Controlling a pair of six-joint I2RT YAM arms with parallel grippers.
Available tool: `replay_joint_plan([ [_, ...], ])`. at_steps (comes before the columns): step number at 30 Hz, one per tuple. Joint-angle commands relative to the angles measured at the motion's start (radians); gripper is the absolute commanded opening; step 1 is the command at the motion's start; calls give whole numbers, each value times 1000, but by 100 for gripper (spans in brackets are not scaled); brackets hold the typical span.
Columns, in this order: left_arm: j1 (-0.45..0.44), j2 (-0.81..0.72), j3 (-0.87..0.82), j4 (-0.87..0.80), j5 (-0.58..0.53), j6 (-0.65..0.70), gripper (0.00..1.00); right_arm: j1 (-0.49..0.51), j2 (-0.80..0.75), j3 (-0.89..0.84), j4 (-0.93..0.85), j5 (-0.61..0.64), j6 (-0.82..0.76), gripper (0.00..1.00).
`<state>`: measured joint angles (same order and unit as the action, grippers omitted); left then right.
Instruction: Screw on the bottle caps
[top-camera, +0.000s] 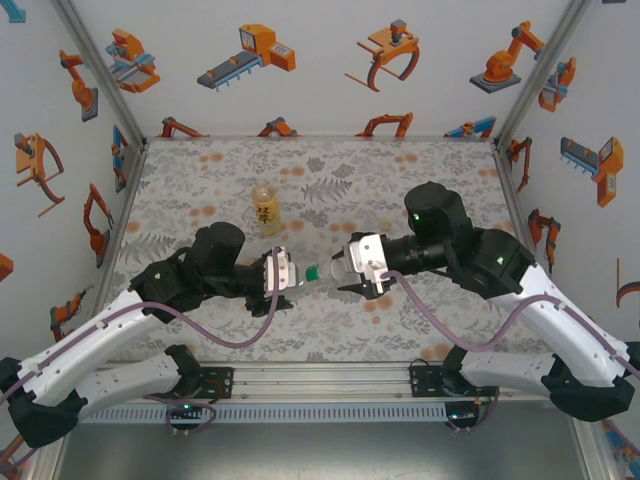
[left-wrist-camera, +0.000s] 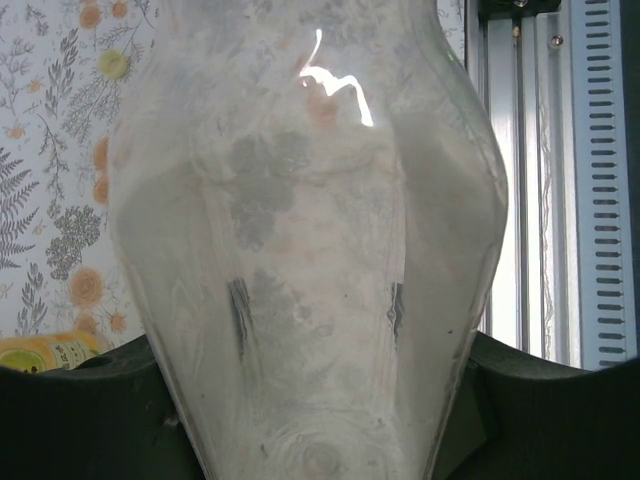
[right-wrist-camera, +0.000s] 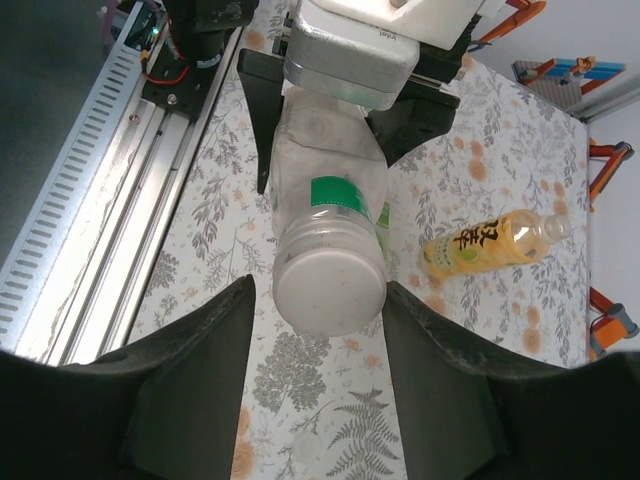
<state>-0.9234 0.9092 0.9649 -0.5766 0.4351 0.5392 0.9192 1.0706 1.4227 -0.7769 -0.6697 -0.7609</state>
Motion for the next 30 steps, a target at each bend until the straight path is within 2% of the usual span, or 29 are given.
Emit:
replay_joint_plan([
  [1, -6, -4, 31, -3, 21, -6, 0, 7, 0, 30, 15, -47, -17, 47],
  [8, -8, -10, 30, -7, 14, -9, 0, 7, -3, 18, 19, -32, 47, 37],
  [11, -8, -11, 28, -8, 5, -17, 0, 7, -13, -1, 46, 4, 172, 33],
  [17, -9, -15, 23, -7, 1, -21, 0, 7, -54, -108, 187, 86, 589, 25],
  [22, -9, -14, 23, -7, -2, -20, 0, 7, -76, -175, 285, 235, 1023, 11],
  [25, -11, -7, 21, -6, -11, -21, 0, 7, -66, -164, 269, 297, 1265, 8],
  [30, -12, 6, 21, 1, -19, -22, 0, 7, -10, -95, 149, 322, 1611, 8],
])
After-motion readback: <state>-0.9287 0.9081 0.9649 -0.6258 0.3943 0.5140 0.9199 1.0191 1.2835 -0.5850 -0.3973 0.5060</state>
